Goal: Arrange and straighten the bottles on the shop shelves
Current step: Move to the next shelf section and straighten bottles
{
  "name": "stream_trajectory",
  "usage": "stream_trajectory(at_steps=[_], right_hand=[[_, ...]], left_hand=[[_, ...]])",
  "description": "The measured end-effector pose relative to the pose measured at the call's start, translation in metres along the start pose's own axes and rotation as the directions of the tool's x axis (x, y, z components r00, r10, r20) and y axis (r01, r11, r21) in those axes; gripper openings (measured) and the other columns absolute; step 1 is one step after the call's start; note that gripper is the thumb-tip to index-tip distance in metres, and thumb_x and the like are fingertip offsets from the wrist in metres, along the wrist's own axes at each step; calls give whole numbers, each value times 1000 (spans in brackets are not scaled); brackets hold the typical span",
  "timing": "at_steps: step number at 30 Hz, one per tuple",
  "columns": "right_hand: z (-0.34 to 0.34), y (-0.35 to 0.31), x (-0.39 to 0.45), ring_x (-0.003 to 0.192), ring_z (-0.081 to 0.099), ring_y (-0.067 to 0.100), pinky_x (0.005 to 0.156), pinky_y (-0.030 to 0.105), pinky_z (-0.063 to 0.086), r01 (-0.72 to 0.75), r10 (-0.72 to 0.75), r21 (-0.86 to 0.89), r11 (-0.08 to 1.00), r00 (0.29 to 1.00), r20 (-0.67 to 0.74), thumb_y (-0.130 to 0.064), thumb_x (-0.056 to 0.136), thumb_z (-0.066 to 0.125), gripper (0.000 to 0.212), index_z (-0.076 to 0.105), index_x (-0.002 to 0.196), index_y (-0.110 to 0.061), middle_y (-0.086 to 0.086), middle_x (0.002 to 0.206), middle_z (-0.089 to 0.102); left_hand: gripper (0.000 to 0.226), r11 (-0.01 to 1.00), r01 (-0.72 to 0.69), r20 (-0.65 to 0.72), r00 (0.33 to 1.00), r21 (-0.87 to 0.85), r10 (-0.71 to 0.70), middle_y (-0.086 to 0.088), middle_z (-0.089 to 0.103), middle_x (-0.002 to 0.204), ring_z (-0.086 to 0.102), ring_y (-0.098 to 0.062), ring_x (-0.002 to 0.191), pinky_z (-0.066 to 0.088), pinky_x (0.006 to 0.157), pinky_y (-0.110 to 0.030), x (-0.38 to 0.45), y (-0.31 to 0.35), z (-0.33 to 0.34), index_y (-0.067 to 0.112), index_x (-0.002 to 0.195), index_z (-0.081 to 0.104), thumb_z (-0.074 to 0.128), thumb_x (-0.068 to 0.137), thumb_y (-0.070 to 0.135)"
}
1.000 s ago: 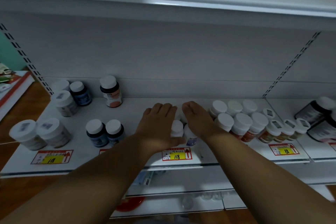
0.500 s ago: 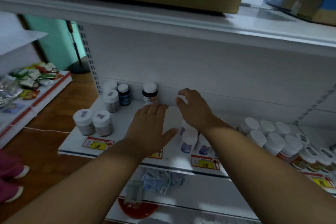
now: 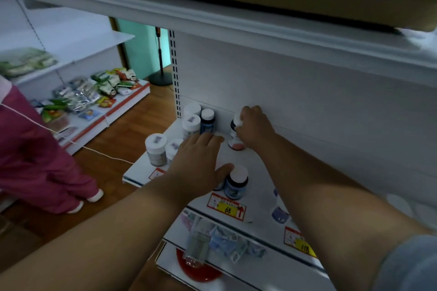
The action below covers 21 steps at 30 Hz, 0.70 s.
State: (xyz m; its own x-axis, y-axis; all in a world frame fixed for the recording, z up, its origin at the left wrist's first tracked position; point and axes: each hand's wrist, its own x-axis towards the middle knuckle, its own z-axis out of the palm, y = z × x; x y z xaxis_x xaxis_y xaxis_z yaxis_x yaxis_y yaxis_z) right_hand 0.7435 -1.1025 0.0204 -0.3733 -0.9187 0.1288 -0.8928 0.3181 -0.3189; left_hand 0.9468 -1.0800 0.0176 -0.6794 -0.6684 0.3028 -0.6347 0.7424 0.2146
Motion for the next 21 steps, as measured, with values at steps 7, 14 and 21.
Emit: stream_trajectory(at_steps=[7,14,21], right_hand=[[-1,7,9,97,56,33,73,30,38,16,-15,66,998,999,-28,-11,84,59,18,49,98,-6,19,109,56],[-35,17,-50,104,52,18,79,25,44,-81,172,502,861,975,-138,-28,82,68,49,48,125,-18,4,121,49],[-137,64,-182,92,55,-13,72,2,43,-35,300,589,807,884,-359,-29,83,67,32,56,112,-34,-25,103,58]], left_hand=[[69,999,14,9,1000,-29,-14,1,45,142,40,-22,129,34,106,-39,-1,-3,3,26,141,37,48,85,65],[68,983,-28,-81,997,-180,14,-1,51,132,45,-22,122,34,102,-35,11,19,6,23,134,42,49,82,66],[81,769,-304,-284,944,-563,165,-8,56,123,51,-20,109,40,95,-32,20,147,5,9,133,48,58,75,64]])
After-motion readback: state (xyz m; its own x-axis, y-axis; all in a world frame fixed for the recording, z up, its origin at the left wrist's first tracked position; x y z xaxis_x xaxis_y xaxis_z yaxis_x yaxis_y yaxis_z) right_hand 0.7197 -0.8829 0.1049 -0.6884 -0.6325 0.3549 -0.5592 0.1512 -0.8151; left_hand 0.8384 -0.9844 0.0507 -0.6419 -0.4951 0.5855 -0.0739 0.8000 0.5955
